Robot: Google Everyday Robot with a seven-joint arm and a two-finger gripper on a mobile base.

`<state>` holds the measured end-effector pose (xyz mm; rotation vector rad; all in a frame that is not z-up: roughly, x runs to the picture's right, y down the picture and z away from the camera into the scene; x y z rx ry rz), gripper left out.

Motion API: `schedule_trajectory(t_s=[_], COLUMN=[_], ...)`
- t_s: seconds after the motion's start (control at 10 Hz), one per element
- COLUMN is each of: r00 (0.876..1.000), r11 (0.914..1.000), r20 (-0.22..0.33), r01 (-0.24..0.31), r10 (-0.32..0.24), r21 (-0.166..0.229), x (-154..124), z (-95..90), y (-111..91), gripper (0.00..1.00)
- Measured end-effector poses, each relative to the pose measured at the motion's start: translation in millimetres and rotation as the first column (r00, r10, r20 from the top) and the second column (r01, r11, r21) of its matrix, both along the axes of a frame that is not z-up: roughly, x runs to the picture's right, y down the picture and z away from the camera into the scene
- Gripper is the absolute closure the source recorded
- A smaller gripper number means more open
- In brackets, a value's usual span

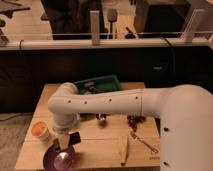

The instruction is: Place eraser in purple bowl

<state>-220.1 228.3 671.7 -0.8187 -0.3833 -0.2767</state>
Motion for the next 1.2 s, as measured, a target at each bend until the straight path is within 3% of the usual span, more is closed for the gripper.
schedule_trajectory(t_s=[0.3, 0.4, 0.6, 0.9, 1.2], r00=[0.999, 0.999, 0.998, 0.996, 0.99], r11=[0.9986, 0.9981, 0.9978, 0.9935, 0.982], r20=[-0.001, -0.004, 0.001, 0.011, -0.003], r01=[0.049, 0.053, 0.058, 0.094, 0.143], r10=[-0.049, -0.053, -0.058, -0.094, -0.144], r21=[-0.019, -0.03, -0.031, -0.064, -0.124], x=[-11, -10, -9, -22, -32], z=[-4.9, -3.3, -6.5, -13.8, -8.8], y=[22, 29, 26, 23, 31], gripper=[0.54, 0.4, 0.24, 0.2, 0.2])
